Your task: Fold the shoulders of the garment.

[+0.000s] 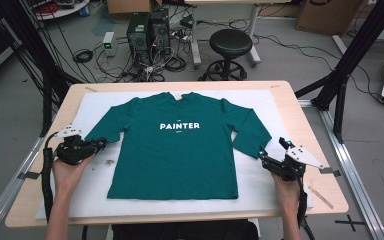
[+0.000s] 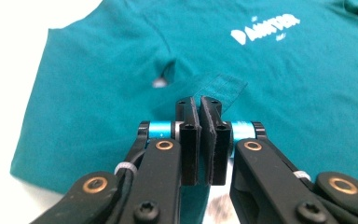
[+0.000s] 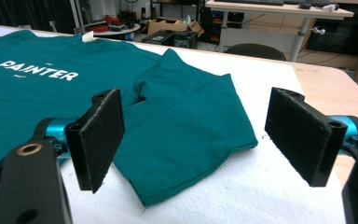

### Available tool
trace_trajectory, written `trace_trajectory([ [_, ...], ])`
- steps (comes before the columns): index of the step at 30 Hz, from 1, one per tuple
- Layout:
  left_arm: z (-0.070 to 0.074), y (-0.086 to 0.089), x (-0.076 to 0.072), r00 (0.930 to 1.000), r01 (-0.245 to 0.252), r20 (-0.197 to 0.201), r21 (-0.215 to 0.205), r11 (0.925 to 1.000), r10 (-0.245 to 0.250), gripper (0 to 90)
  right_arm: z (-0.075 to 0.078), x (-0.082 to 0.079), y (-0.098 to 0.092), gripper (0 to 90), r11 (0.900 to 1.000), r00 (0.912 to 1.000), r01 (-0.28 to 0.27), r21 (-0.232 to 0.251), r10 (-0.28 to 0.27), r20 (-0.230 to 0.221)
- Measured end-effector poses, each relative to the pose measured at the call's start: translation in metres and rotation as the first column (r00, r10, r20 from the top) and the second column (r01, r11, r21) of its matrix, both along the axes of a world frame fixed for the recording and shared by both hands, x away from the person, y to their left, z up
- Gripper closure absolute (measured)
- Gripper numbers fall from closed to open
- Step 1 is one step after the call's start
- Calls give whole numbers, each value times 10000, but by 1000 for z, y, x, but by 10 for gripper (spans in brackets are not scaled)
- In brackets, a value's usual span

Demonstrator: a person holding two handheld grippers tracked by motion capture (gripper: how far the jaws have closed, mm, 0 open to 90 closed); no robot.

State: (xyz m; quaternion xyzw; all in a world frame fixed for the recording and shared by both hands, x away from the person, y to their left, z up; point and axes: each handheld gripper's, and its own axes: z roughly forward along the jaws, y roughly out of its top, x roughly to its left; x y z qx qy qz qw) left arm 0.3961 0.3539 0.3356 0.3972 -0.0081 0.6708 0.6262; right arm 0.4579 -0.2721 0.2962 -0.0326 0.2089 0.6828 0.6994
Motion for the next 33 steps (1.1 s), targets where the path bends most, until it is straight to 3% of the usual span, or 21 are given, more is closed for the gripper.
trace_trajectory([
  [4, 6, -19, -8, 9995, 97, 283, 150, 9998, -101, 861, 0, 0, 1, 201, 10000, 9999, 89, 12, -89, 53],
  [9, 11, -52, -15, 9982, -205, 572, 602, 9980, 170, 860, 0, 0, 1, 201, 10000, 10000, 83, 21, -83, 49],
  [18, 25, -101, -17, 9986, -92, 533, 1223, 9925, 27, 860, 0, 0, 1, 201, 9999, 9999, 106, -12, -106, 35],
  [26, 36, -150, -12, 9990, -310, 376, 1863, 9820, 244, 860, 0, 0, 1, 201, 9999, 9999, 153, -24, -152, 39],
  [33, 39, -187, -4, 9984, -556, 275, 2497, 9667, 503, 860, 0, 0, 1, 201, 9999, 9999, 134, -21, -134, 41],
])
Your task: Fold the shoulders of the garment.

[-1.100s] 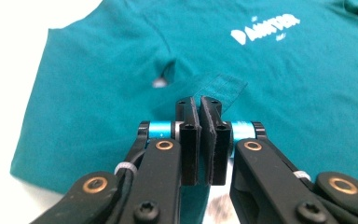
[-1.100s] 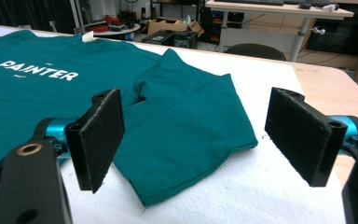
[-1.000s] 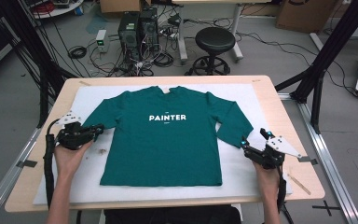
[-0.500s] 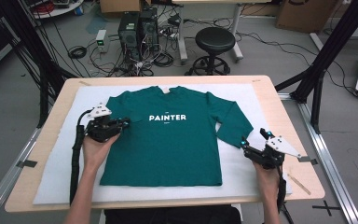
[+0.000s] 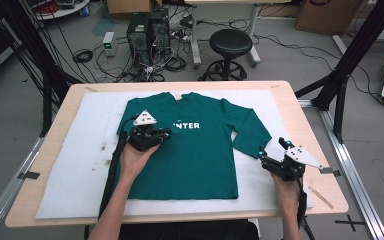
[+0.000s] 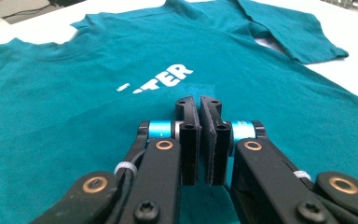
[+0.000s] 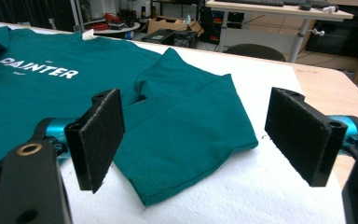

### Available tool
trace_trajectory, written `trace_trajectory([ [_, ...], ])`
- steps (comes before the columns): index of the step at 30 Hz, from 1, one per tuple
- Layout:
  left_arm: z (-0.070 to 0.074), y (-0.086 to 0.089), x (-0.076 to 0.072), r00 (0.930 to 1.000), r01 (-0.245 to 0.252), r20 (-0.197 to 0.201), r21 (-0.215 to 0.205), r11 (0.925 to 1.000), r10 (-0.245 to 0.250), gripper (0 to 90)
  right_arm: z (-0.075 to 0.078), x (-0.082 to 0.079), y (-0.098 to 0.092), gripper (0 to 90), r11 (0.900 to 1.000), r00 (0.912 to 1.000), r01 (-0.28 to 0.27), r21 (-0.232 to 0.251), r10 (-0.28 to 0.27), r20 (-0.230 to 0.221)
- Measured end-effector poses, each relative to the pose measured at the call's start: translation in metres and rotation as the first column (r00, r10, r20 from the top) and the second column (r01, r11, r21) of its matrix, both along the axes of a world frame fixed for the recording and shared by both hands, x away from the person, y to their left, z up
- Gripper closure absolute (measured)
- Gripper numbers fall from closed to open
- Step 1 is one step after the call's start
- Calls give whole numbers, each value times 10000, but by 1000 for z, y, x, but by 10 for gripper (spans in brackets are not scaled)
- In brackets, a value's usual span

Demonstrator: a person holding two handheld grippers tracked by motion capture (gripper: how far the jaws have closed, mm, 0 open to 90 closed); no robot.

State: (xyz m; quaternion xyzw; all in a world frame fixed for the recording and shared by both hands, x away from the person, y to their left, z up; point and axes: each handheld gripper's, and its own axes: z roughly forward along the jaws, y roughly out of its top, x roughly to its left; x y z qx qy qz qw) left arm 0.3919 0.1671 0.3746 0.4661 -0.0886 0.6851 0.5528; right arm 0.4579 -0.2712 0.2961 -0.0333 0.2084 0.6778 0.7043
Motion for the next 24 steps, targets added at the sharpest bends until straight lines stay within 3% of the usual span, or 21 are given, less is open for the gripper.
trace_trajectory([
  [9, 2, -25, 9, 9995, 18, -306, 568, 9984, -1, 859, 0, 0, 0, 201, 10000, 10000, -22, 0, 22, -4],
  [15, 1, -35, 11, 9987, 350, -390, 845, 9958, -318, 858, 0, 0, 0, 201, 10000, 10000, -44, -18, 44, -28],
  [24, 0, -48, 14, 9985, 315, -484, 1218, 9921, -257, 857, 0, 0, 0, 201, 10000, 10000, -18, -17, 18, -1],
])
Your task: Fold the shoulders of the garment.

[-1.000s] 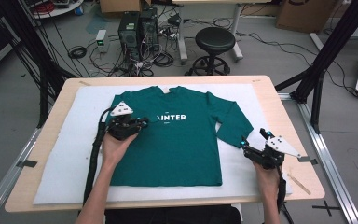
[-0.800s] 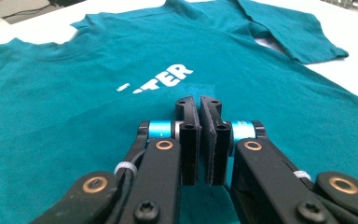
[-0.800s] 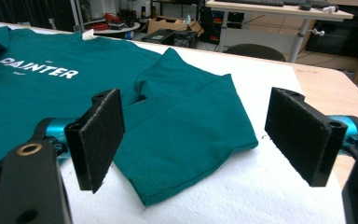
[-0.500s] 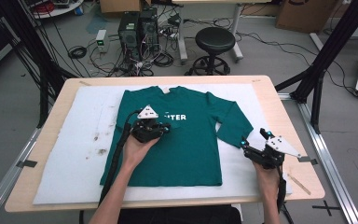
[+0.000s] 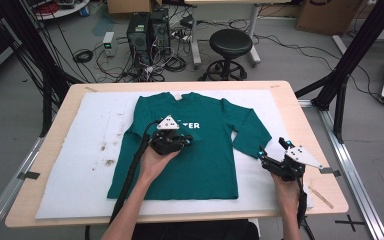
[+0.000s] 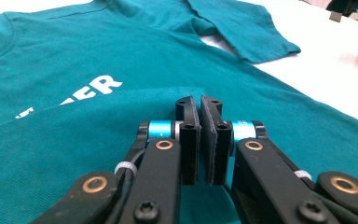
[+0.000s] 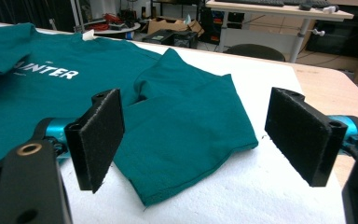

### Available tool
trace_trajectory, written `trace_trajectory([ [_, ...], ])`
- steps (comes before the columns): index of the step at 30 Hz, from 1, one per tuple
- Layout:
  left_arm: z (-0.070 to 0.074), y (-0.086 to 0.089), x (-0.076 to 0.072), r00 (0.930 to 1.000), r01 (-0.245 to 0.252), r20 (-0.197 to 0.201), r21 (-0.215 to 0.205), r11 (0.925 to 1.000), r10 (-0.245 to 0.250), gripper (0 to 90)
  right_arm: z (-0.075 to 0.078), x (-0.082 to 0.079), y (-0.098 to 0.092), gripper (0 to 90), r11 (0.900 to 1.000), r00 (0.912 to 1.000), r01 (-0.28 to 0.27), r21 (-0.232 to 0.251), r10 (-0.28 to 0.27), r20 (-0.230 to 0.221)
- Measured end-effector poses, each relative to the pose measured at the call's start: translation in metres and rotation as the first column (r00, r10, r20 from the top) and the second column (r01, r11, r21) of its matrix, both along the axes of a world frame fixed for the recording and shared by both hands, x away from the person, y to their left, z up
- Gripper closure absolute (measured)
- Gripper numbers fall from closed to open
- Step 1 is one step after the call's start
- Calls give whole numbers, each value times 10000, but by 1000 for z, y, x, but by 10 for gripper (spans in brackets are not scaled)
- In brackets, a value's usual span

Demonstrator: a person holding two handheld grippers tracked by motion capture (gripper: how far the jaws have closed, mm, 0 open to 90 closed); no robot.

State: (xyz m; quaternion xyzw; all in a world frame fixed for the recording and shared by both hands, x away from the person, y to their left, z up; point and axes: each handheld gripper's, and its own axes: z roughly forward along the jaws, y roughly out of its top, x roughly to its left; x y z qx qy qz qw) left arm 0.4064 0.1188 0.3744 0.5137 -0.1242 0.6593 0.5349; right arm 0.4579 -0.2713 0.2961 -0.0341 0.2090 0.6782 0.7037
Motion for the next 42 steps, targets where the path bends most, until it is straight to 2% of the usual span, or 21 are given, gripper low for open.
trace_trajectory([
  [6, -2, -8, 2, 9999, 53, -152, 259, 9997, -49, 857, 0, 0, 0, 201, 10000, 10000, -44, 1, 44, -19],
  [14, -8, -16, 2, 9999, 70, -109, 667, 9978, -63, 855, 0, 0, 0, 201, 10000, 10000, 0, -8, 0, -2],
  [17, -8, -19, 5, 9998, -81, -181, 756, 9971, 95, 851, 0, 0, 0, 201, 10000, 10000, 7, -11, -7, -14],
  [18, -7, -19, 6, 9997, -181, -141, 774, 9968, 193, 760, 0, 0, 0, 201, 10000, 10000, 39, -21, -39, 9],
  [19, -7, -19, 7, 9997, -209, -98, 737, 9971, 216, 760, 1, 0, 0, 201, 10000, 10000, 29, -35, -29, 3],
  [20, -7, -18, 6, 9998, -185, -87, 703, 9974, 191, 704, 1, 0, 0, 201, 10000, 10000, 8, -16, -8, -9],
  [21, -8, -16, 3, 9997, -245, 56, 588, 9980, 242, 604, 0, 0, 0, 201, 10000, 10000, 6, -7, -6, -6],
  [24, -13, -6, -8, 9963, -569, 664, 232, 9981, 552, 567, 0, 0, 0, 201, 10000, 10000, 8, 2, -8, -3],
  [27, -14, 19, -20, 9956, -208, 909, -336, 9992, 238, 557, 1, 0, 0, 201, 10000, 10000, -39, 52, 39, -47],
  [29, -13, 41, -26, 9934, -188, 1111, -1012, 9947, 301, 544, 1, 0, 0, 201, 10000, 10000, -24, 43, 24, -62],
  [31, -10, 65, -30, 9918, -251, 1189, -1711, 9849, 459, 522, 1, 0, 0, 201, 10000, 10000, -6, 47, 7, -82],
  [32, -8, 76, -31, 9906, -392, 1195, -2170, 9754, 664, 500, 1, 0, 0, 201, 10000, 10000, 30, 60, -29, -85],
  [34, -2, 97, -31, 9878, -784, 1049, -3056, 9489, 1154, 492, 1, 0, 0, 201, 10000, 10000, 34, 65, -33, -78],
  [35, 2, 108, -29, 9852, -968, 1002, -3461, 9332, 1394, 492, 1, 0, 0, 201, 10000, 10000, 41, 81, -41, -67],
  [36, 9, 121, -25, 9854, -1125, 736, -3943, 9121, 1533, 492, 1, 0, 0, 201, 9999, 10000, 59, 93, -58, -54],
  [37, 13, 129, -22, 9855, -1262, 511, -4152, 9009, 1616, 492, 1, 0, 1, 201, 9999, 10000, 46, 101, -45, -65],
  [39, 27, 148, -11, 9845, -1593, -109, -4747, 8656, 1752, 493, 1, 0, 0, 201, 9999, 10000, 44, 98, -44, -64],
  [41, 36, 159, -1, 9849, -1698, -561, -5010, 8486, 1639, 492, 1, 0, 0, 201, 9999, 10000, 37, 98, -37, -66],
  [42, 40, 163, 4, 9864, -1638, -725, -5080, 8456, 1475, 492, 1, 0, 0, 201, 9999, 10000, 39, 104, -38, -64],
])
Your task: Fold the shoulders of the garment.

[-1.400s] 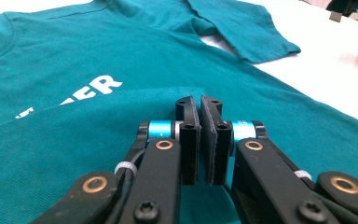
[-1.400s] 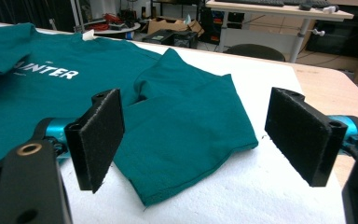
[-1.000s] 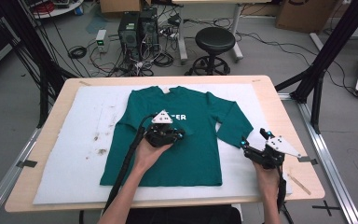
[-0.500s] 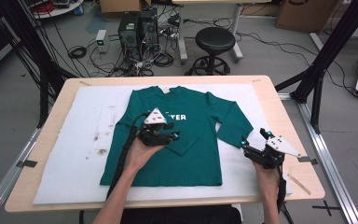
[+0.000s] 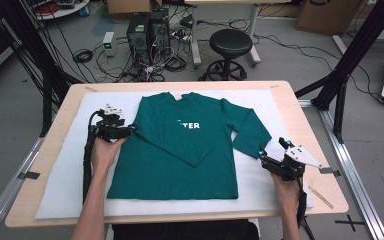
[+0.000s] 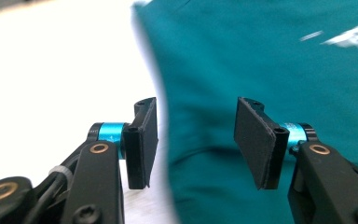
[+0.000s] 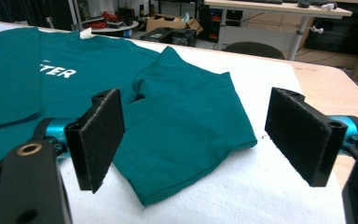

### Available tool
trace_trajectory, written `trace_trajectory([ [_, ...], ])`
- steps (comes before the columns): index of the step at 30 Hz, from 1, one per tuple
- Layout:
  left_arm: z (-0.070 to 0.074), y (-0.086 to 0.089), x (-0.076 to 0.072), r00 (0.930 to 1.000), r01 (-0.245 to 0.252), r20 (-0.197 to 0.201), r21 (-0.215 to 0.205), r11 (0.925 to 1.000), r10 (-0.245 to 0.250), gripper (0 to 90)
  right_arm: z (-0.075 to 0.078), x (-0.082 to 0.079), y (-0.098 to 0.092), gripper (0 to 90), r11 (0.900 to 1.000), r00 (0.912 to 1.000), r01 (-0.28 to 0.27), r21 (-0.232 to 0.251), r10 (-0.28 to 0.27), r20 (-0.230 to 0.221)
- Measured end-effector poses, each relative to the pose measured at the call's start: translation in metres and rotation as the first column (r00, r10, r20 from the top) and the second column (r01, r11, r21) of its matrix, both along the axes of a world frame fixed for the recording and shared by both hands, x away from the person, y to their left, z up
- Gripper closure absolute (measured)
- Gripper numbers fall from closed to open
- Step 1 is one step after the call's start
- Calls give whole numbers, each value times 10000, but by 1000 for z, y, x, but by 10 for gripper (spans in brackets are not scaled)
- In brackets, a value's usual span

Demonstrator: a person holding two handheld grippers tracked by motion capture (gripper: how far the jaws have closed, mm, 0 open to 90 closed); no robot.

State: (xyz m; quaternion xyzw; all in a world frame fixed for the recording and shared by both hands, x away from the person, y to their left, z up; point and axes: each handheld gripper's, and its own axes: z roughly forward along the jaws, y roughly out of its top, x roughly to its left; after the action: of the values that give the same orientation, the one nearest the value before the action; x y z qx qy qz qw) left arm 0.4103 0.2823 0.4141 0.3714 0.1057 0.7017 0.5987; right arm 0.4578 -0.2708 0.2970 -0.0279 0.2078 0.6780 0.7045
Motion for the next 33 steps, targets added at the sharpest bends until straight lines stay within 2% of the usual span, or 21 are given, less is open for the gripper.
trace_trajectory([
  [1, 4, 2, 4, 9999, 88, -55, -158, 9998, -89, 492, 0, 0, 0, 201, 10000, 10000, -2, -4, 2, -3],
  [3, 9, 3, 11, 9999, -153, -62, -242, 9996, 152, 492, 0, 0, 0, 201, 10000, 10000, 0, -12, 0, -12],
  [4, 11, 2, 14, 9999, -152, -39, -144, 9998, 152, 493, 0, 0, 0, 201, 10000, 10000, 1, -9, -1, 1],
  [6, 13, -1, 18, 9985, -554, -3, -166, 9983, 554, 497, 0, 0, 0, 201, 10000, 10000, 6, -3, -6, 13],
  [9, 15, 0, 21, 9961, -861, -240, -317, 9958, 854, 505, 0, 0, 0, 201, 10000, 10000, 5, -24, -5, -10],
  [12, 16, 6, 20, 9954, -949, -197, -674, 9932, 937, 503, 0, 0, 0, 201, 10000, 10000, -7, -27, 7, -21],
  [14, 16, 11, 21, 9980, -594, -282, -959, 9936, 570, 498, 0, 0, 0, 201, 10000, 10000, -71, -10, 71, -66],
  [16, 17, 13, 22, 9987, -439, -293, -967, 9943, 412, 488, 1, 0, -1, 201, 9999, 9999, -102, 4, 102, -86],
  [19, 15, 13, 20, 9987, -461, -257, -935, 9946, 438, 488, 1, 0, -1, 201, 9999, 9998, -120, 58, 121, -139],
  [21, 11, 16, 15, 9998, 121, -123, -718, 9973, -131, 486, 2, 0, -1, 201, 9999, 9998, -109, 63, 110, -183],
  [23, 3, 18, 6, 9980, 606, 187, -373, 9975, -599, 477, 2, 0, -1, 201, 9999, 9997, -92, 76, 94, -223],
  [26, -14, 19, -6, 9927, 714, 943, 399, 9966, -749, 437, 3, 0, 0, 201, 9999, 9992, -67, 84, 70, -392],
  [28, -28, 21, -10, 9870, 833, 1292, 957, 9919, -954, 414, 4, 0, 0, 201, 9999, 9991, -70, 92, 74, -406],
  [30, -44, 26, -9, 9793, 1054, 1581, 1332, 9855, -1261, 399, 4, 0, -1, 201, 9999, 9993, -76, 110, 80, -375],
  [33, -66, 38, -6, 9594, 1507, 2128, 1672, 9743, -1849, 395, 4, -1, 0, 201, 9999, 9991, -51, 103, 55, -423],
])
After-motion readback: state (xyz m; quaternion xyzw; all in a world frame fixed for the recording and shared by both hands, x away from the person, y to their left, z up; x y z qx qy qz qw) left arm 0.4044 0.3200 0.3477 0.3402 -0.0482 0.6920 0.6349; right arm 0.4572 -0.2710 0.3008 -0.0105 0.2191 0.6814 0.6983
